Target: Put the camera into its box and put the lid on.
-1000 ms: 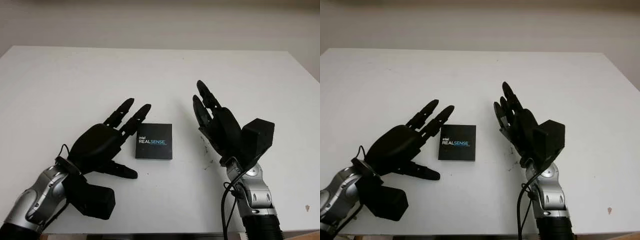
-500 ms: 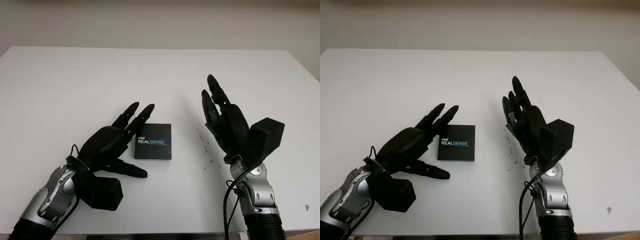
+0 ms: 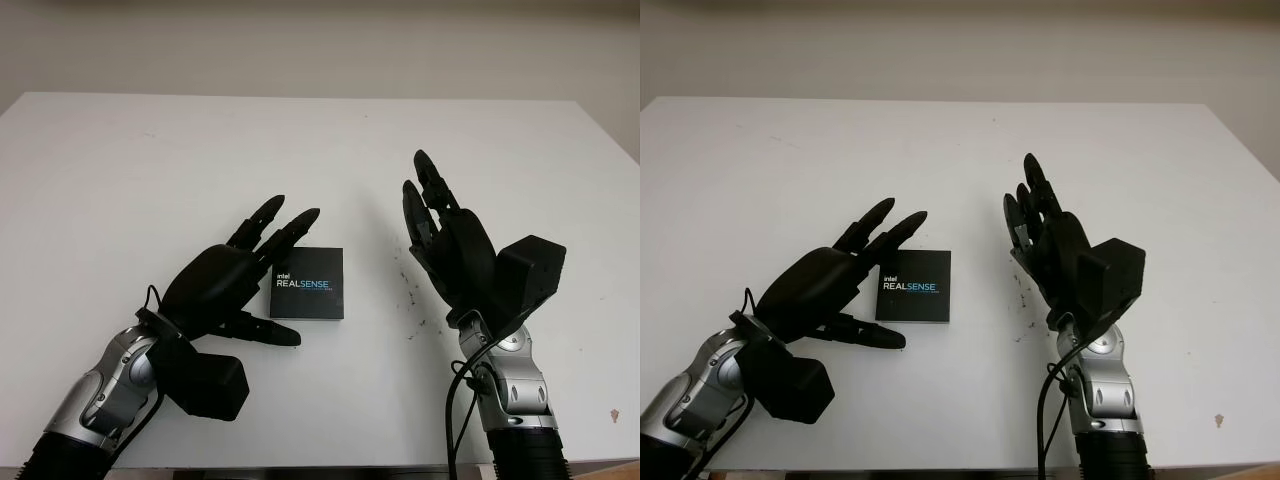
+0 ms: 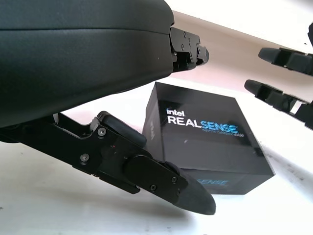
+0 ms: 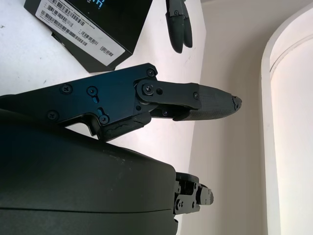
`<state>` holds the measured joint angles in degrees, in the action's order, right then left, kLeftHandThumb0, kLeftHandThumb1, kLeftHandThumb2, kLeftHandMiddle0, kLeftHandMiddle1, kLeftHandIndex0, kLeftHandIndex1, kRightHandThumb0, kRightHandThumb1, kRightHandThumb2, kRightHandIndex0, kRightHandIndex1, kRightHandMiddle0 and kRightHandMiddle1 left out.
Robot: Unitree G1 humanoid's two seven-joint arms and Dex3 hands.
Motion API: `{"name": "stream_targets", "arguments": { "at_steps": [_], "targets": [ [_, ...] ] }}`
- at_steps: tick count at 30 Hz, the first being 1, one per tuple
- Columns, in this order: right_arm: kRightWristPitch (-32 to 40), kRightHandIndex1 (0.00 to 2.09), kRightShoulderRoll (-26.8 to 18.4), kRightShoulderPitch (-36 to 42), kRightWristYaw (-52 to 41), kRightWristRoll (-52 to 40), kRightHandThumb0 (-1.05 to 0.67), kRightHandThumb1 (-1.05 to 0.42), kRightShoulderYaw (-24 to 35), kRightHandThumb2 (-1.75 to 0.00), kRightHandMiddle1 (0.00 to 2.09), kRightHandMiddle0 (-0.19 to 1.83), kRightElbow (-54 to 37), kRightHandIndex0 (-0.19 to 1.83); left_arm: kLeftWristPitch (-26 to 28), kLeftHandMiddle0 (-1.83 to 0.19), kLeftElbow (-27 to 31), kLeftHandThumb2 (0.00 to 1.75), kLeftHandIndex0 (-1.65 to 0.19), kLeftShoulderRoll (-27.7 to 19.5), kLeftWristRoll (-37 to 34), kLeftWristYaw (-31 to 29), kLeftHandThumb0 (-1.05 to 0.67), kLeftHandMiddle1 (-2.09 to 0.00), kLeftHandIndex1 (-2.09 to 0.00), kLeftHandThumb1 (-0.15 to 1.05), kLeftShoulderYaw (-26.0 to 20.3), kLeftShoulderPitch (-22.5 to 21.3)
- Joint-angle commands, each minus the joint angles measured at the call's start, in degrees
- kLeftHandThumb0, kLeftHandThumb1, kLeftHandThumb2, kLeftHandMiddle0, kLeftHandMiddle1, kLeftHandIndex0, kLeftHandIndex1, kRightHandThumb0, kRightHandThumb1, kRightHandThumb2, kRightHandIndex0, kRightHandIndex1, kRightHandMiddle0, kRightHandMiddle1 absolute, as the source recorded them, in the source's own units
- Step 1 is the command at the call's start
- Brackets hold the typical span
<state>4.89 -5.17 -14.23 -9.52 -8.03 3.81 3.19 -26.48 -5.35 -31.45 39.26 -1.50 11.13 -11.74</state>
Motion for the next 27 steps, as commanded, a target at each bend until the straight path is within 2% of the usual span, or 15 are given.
{"name": "stream_targets", "arguments": {
  "at_steps": [1, 4, 12, 17, 23, 25, 27],
  "targets": [
    [0.6, 0.05, -0.1, 0.3, 0.1, -0.3, -0.67, -1.05, 0.1, -0.46, 0.05, -0.03, -1.9, -0.02, -1.1, 0.1, -0.4, 0.05, -0.04, -0.9, 1.3, 1.3, -0.58, -0.62, -0.19, 0.84, 0.6, -1.0],
    [1.0, 0.05, -0.1, 0.5, 0.3, -0.3, -0.67, -1.05, 0.1, -0.47, 0.05, -0.03, -2.3, -0.03, -1.3, 0.14, -0.6, 0.05, -0.04, -1.4, 2.8, 1.8, -0.53, -0.7, -0.19, 0.85, 0.7, -1.2],
    [1.2, 0.05, 0.0, 0.7, 0.3, -0.5, -0.66, -1.05, 0.1, -0.48, 0.05, -0.04, -2.5, -0.03, -4.2, 0.09, -3.5, 0.06, -0.06, -2.4, 4.4, 3.5, -0.42, -0.74, -0.21, 0.86, 1.8, -2.4],
    [1.1, 0.05, -0.1, 0.8, 0.3, -0.5, -0.66, -1.05, 0.2, -0.48, 0.05, -0.04, -2.5, -0.03, -4.9, 0.09, -5.1, 0.06, -0.06, -2.0, 3.8, 3.5, -0.45, -0.74, -0.22, 0.88, 2.4, -3.1],
    [0.9, 0.06, -0.1, 0.9, 0.5, 0.0, -0.67, -1.05, -0.1, -0.47, 0.05, -0.03, -2.4, -0.01, -5.4, 0.04, -7.5, 0.05, -0.12, 1.3, 0.2, 5.1, -0.52, -0.75, -0.26, 0.87, 2.2, -3.2],
    [0.9, 0.06, 0.0, 0.9, 0.5, -0.2, -0.67, -1.05, 0.0, -0.47, 0.06, -0.03, -2.3, -0.01, -6.0, 0.03, -8.4, 0.05, -0.14, 2.8, -1.6, 6.3, -0.51, -0.87, -0.36, 0.86, 2.1, -3.1],
    [0.5, 0.06, 0.0, 0.9, 0.5, -0.1, -0.67, -1.05, -0.1, -0.47, 0.05, -0.03, -2.1, -0.01, -6.4, 0.05, -9.0, 0.05, -0.06, 3.7, -2.4, 7.1, -0.51, -0.97, -0.6, 0.86, 2.3, -3.2]
  ]
}}
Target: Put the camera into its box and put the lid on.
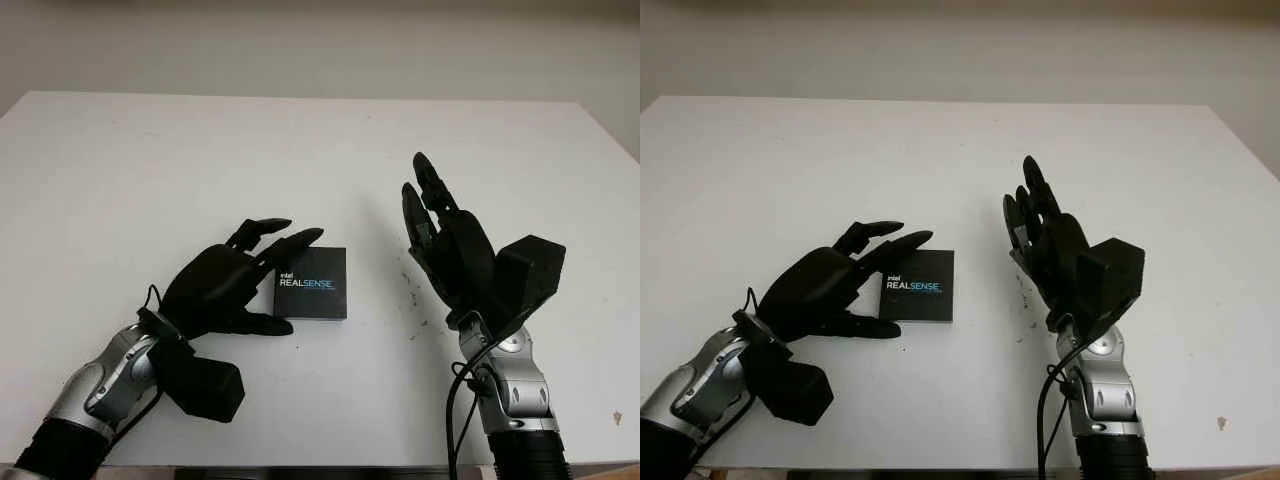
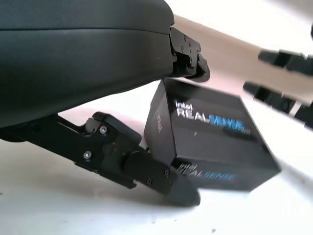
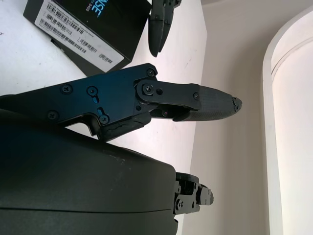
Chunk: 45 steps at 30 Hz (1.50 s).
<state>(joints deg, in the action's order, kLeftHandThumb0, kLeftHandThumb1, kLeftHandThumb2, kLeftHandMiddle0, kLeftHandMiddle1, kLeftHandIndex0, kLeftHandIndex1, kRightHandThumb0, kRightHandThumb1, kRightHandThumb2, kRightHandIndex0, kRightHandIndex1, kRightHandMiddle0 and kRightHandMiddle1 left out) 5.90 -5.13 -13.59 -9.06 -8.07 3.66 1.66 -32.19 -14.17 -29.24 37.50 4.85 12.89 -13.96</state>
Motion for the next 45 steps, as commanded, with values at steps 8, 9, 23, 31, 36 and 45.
{"name": "stream_targets", "arguments": {
  "at_steps": [8, 9, 23, 31, 36, 45],
  "targets": [
    [-0.1, 0.06, -0.2, 0.4, 0.1, 0.2, -0.68, -1.05, 0.1, -0.46, 0.06, -0.02, -0.8, -0.01, -6.2, -0.06, -4.2, 0.06, -0.05, 2.2, -0.3, 5.2, -0.35, -1.31, -1.14, 0.93, 1.0, -2.6],
    [-0.2, 0.06, -0.3, 0.5, 0.1, 0.4, -0.67, -1.05, 0.0, -0.46, 0.06, -0.02, -0.8, -0.01, -7.0, -0.08, -4.8, 0.06, -0.06, 2.3, -0.5, 5.6, -0.33, -1.35, -1.19, 0.93, 1.0, -2.8],
    [0.2, 0.05, -0.4, 0.2, -0.4, 0.1, -0.68, -1.05, 0.1, -0.46, 0.05, -0.03, -0.4, -0.02, -10.5, -0.3, -6.9, 0.06, -0.26, 2.8, -2.4, 5.0, -0.2, -1.57, -1.51, 1.01, 1.0, -3.3],
    [0.6, 0.06, -0.2, 0.2, -0.6, 0.0, -0.69, -1.05, 0.1, -0.44, 0.06, -0.02, -0.5, -0.01, -5.0, -0.3, -2.4, 0.05, -0.27, 5.2, -9.7, -0.4, -0.18, -1.6, -1.49, 0.99, -0.5, -0.9],
    [0.7, 0.05, -0.4, 0.2, -1.1, -0.3, -0.69, -1.05, 0.1, -0.44, 0.06, -0.02, -0.5, -0.02, 2.7, -0.26, 4.6, 0.08, -0.19, 6.0, -16.1, -6.2, -0.17, -1.55, -1.4, 1.04, -2.8, 0.9],
    [1.0, 0.05, -0.5, 0.1, -1.8, -0.2, -0.71, -1.05, -0.1, -0.42, 0.06, -0.01, -0.1, -0.02, 16.3, -0.31, 16.9, 0.13, -0.23, 7.3, -20.7, -10.1, -0.15, -1.52, -1.29, 1.05, -7.8, 1.5]
  ]
}}
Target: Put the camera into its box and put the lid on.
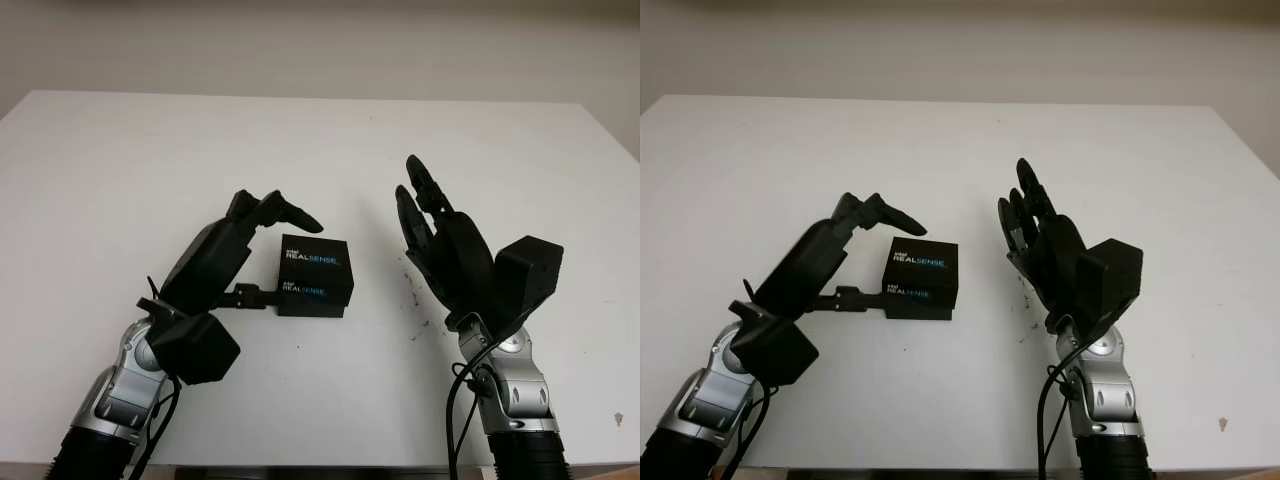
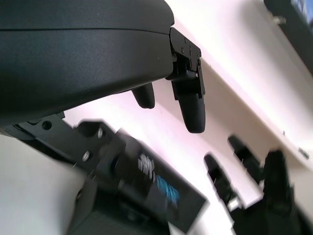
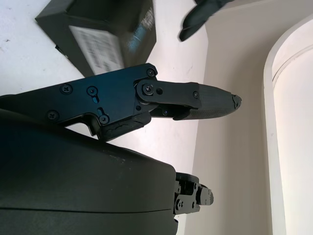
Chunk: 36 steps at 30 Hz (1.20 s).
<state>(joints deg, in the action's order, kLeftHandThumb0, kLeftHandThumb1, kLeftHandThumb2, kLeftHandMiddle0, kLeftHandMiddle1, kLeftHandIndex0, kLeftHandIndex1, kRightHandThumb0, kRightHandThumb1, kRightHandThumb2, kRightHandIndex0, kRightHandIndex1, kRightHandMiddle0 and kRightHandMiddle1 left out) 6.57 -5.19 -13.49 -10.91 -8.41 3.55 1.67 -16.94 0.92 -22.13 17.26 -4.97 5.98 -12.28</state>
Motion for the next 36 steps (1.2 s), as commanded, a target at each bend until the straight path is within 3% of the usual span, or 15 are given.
{"name": "stream_targets", "arguments": {
  "at_steps": [1, 5, 18, 23, 24, 25, 27, 30, 36],
  "targets": [
    [0.2, 0.05, -0.4, 0.0, 0.0, 0.1, -0.71, -1.05, 0.0, -0.42, 0.06, -0.01, 0.0, -0.02, 2.4, -0.31, 2.8, 0.12, -0.24, 0.4, -0.5, -0.5, -0.15, -1.55, -1.28, 1.05, -1.3, -0.2],
    [0.0, 0.05, -0.4, 0.1, -0.3, 0.0, -0.71, -1.05, -0.1, -0.41, 0.06, -0.01, 0.2, -0.02, 5.1, -0.3, 4.1, 0.09, -0.25, 0.7, -0.7, -1.0, -0.16, -1.61, -1.28, 1.05, -2.1, -0.8],
    [0.9, 0.05, -0.6, 0.4, -0.3, -0.2, -0.7, -1.05, 0.4, -0.41, 0.06, -0.01, -0.5, -0.03, 6.2, -0.3, 3.8, 0.09, -0.24, 1.7, -0.9, -1.0, -0.18, -1.61, -1.3, 1.05, -2.4, -0.1],
    [1.0, 0.05, -0.8, 0.2, -0.5, -0.2, -0.69, -1.05, 0.4, -0.42, 0.06, -0.01, -0.4, -0.03, 11.2, -0.23, 5.5, 0.07, -0.21, 1.9, -3.4, -4.0, -0.23, -1.57, -1.3, 1.04, -2.8, -0.2],
    [1.0, 0.05, -0.8, 0.1, -0.5, -0.2, -0.69, -1.05, 0.5, -0.42, 0.06, -0.01, -0.2, -0.03, 13.7, -0.11, 6.0, 0.06, -0.04, 1.1, -4.8, -6.6, -0.4, -0.99, -0.99, 1.01, -2.9, -0.8],
    [1.0, 0.05, -0.8, 0.0, -0.5, -0.2, -0.69, -1.05, 0.5, -0.41, 0.06, -0.01, -0.1, -0.03, 16.2, -0.1, 5.9, 0.06, -0.01, 0.3, -6.2, -9.1, -0.5, -0.58, -0.67, 1.01, -3.1, -1.6],
    [0.8, 0.05, -0.7, -0.1, -0.6, -0.2, -0.69, -1.05, 0.4, -0.41, 0.06, 0.0, 0.1, -0.03, 20.3, 0.01, 4.7, 0.05, 0.07, -1.0, -8.3, -12.7, -0.7, -0.15, -0.24, 0.99, -3.7, -3.8],
    [0.4, 0.05, -0.7, -0.3, -0.8, -0.2, -0.69, -1.05, 0.4, -0.41, 0.06, 0.0, 0.6, -0.03, 22.3, 0.05, 1.4, 0.05, 0.12, -1.7, -10.5, -14.9, -0.82, -0.05, -0.1, 0.99, -4.8, -6.9],
    [-0.1, 0.06, -0.6, -0.3, -0.6, -0.1, -0.67, -1.05, 0.4, -0.42, 0.06, 0.0, 0.8, -0.02, 22.9, 0.15, -9.0, 0.06, 0.19, -6.5, -12.3, -24.1, -0.95, -0.03, -0.03, 1.01, -3.8, -15.9]
  ]
}}
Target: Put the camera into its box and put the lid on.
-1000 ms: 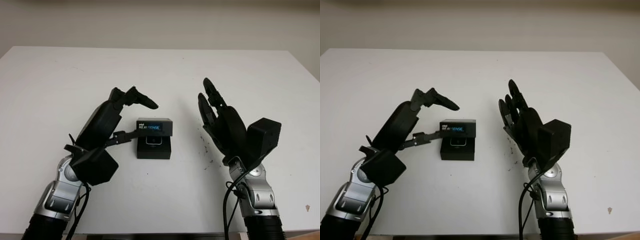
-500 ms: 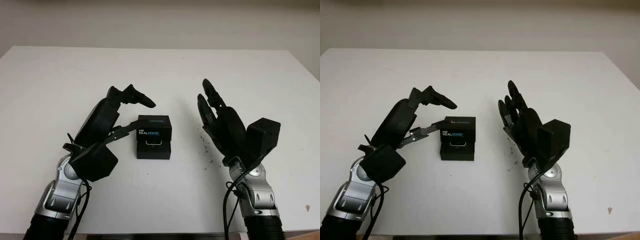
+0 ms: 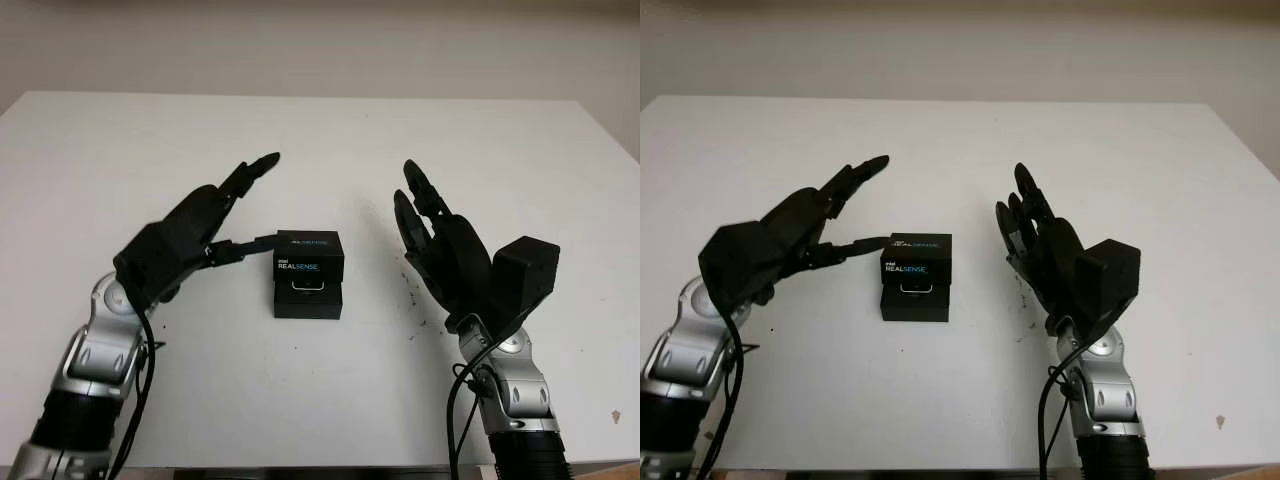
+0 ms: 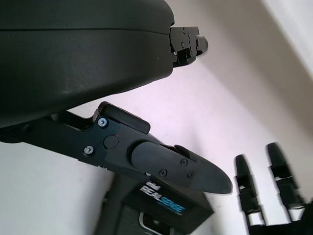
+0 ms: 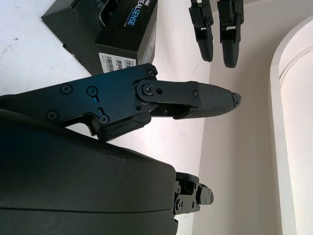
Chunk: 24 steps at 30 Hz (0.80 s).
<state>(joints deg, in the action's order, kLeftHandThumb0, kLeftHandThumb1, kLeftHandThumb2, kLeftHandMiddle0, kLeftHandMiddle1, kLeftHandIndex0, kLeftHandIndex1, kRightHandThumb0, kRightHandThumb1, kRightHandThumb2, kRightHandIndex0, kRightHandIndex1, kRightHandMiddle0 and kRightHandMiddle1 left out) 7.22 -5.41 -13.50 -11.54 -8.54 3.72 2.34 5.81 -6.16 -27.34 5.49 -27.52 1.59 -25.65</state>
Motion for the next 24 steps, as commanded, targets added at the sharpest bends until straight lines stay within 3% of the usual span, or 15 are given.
{"name": "stream_targets", "arguments": {
  "at_steps": [1, 10, 24],
  "targets": [
    [-0.6, 0.06, -0.4, -0.3, 0.0, 0.0, -0.66, -1.05, 0.2, -0.42, 0.06, 0.0, 0.1, -0.02, -0.5, 0.16, -4.0, 0.05, 0.19, -1.7, -0.8, -3.2, -0.97, -0.03, -0.02, 1.0, 0.9, -3.9],
    [0.1, 0.05, -0.4, 0.3, 0.2, -0.3, -0.66, -1.05, 0.2, -0.42, 0.06, -0.01, -1.0, -0.03, -1.2, 0.09, -14.1, 0.04, 0.12, -1.7, -2.2, -9.1, -0.97, -0.08, -0.06, 0.93, 2.0, -9.6],
    [1.2, 0.05, -0.5, 0.5, 1.3, 0.7, -0.63, -1.05, -0.1, -0.45, 0.05, -0.02, -1.7, -0.04, -1.3, 0.0, -18.3, 0.04, 0.04, -1.9, -0.6, -12.8, -0.88, -0.07, -0.07, 0.86, 5.1, -12.0]
  ]
}}
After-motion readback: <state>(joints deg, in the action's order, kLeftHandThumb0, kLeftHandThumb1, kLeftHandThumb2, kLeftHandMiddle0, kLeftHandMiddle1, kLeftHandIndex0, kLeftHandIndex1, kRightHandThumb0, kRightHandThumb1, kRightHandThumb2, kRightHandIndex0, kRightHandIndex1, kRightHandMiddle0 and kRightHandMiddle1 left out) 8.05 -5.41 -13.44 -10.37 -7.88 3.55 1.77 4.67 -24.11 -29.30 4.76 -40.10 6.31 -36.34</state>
